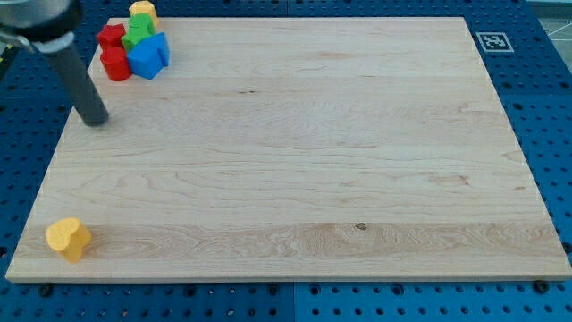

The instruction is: Nudge the red star slightly up

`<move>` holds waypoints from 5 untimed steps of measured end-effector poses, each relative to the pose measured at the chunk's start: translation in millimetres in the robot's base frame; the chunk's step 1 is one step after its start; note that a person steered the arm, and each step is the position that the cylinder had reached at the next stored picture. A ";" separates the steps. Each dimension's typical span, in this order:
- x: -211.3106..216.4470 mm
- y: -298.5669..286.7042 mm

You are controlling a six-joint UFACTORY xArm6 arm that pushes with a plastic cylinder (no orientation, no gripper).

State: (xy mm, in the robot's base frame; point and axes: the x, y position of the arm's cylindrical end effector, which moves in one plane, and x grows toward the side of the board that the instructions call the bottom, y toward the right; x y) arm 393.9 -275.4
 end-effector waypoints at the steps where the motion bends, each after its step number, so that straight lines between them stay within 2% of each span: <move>1: -66.6 -22.7; 3: -201.4 -29.1; 5: -202.8 -24.0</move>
